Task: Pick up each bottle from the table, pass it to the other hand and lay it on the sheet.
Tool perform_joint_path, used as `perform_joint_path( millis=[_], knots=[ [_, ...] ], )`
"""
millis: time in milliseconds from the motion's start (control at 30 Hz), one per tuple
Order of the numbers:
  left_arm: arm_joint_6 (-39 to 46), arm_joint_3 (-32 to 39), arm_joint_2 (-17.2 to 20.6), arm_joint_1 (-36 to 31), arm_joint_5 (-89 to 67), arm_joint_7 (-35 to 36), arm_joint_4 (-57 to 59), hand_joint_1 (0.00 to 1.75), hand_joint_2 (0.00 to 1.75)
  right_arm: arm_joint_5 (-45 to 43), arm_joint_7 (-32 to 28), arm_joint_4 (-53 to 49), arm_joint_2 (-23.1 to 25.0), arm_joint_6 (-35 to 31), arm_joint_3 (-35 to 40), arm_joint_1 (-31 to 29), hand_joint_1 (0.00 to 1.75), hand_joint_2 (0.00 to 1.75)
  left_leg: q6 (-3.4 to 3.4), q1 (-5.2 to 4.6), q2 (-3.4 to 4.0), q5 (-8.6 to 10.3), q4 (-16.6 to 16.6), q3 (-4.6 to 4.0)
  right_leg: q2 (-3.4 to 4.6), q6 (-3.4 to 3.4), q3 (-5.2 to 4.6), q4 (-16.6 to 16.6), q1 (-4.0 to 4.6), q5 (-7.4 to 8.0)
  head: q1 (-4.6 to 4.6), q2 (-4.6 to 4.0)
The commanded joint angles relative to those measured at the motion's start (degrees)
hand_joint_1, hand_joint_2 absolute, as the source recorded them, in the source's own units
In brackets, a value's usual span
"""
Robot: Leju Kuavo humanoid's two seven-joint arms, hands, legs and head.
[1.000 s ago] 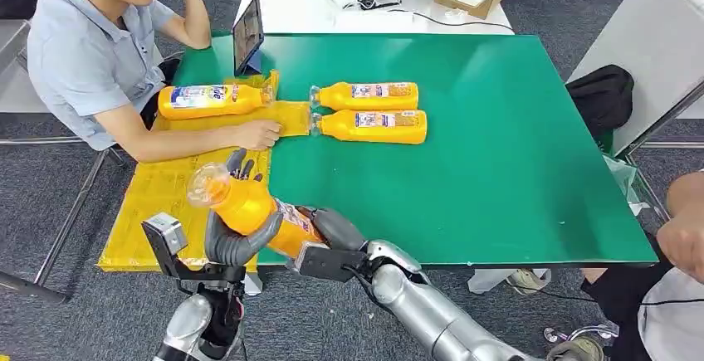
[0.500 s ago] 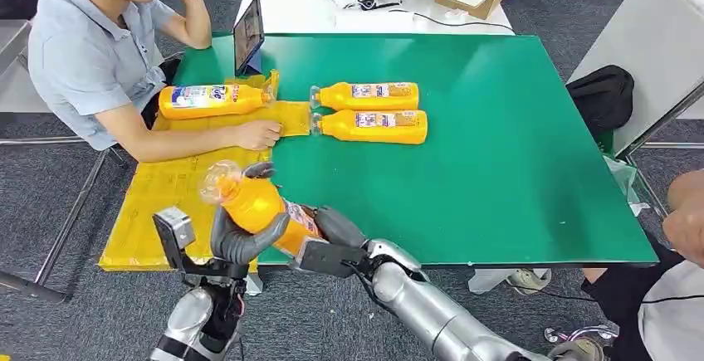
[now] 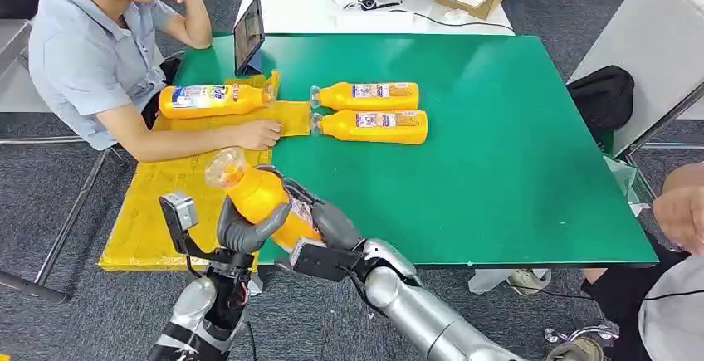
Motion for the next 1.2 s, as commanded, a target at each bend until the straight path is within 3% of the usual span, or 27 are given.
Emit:
perform_joint_path(
  millis=[33, 333, 733, 767, 867, 1000, 1200],
  knots=[
    [14.4, 4.4, 2.8, -12.3, -14.3, -2.8, 12.0, 1.75, 1.75, -0.2, -3.0, -4.5, 0.8, -7.5, -3.6, 0.1, 0.0, 0.0, -0.09, 0.05, 0.02, -0.09, 0.0, 0.21, 0.02, -0.15, 0.19, 0.1, 0.06, -0.1, 0.0, 0.0],
    [22.1, 9.2, 5.1, -17.5, -32.9, -3.7, 18.0, 1.75, 1.75, -1.6, -5.1, -6.1, -0.9, -10.6, -13.5, 1.9, 0.0, 0.0, -0.01, 0.05, -0.04, -0.01, 0.0, 0.27, -0.06, -0.12, 0.27, 0.1, 0.05, -0.08, -0.02, 0.0],
    [24.2, 9.0, 5.4, -17.5, -36.4, -2.8, 18.6, 1.75, 1.75, -1.8, -4.9, -6.8, -0.1, -12.3, -15.0, 3.0, 0.0, 0.0, -0.02, 0.03, 0.0, -0.03, 0.0, 0.23, -0.03, -0.14, 0.23, 0.1, 0.05, -0.09, 0.02, 0.0],
    [29.6, 7.8, 6.5, -18.6, -45.5, -0.1, 21.5, 1.75, 1.75, -2.8, -4.4, -7.2, 0.6, -13.4, -17.3, 3.8, 0.0, 0.0, 0.0, 0.02, 0.0, 0.03, 0.0, 0.15, -0.03, -0.09, 0.15, 0.0, 0.04, -0.03, 0.0, 0.0],
    [35.4, 5.3, 8.0, -23.3, -63.8, 6.7, 32.9, 1.75, 1.75, -3.9, -4.5, -7.9, 1.3, -13.2, -19.2, 5.3, 0.0, 0.0, -0.04, 0.05, -0.09, 0.0, 0.0, 0.33, -0.11, -0.16, 0.33, 0.0, 0.07, -0.1, 0.0, 0.0],
    [35.0, 2.4, 7.9, -29.8, -76.9, 13.0, 48.6, 1.75, 1.75, -4.0, -4.5, -7.4, 2.0, -11.0, -17.7, 6.1, 0.0, 0.0, 0.0, 0.02, -0.1, 0.06, 0.0, 0.2, -0.12, -0.1, 0.2, 0.0, 0.03, -0.04, 0.02, 0.0],
    [31.0, 0.6, 7.1, -31.6, -82.0, 16.1, 54.4, 1.75, 1.75, -4.9, -4.2, -8.1, 2.5, -10.1, -17.0, 7.0, 0.0, 0.0, 0.0, 0.04, -0.02, -0.02, 0.0, 0.27, -0.05, -0.12, 0.27, 0.1, 0.05, -0.11, 0.0, 0.0]
  ],
)
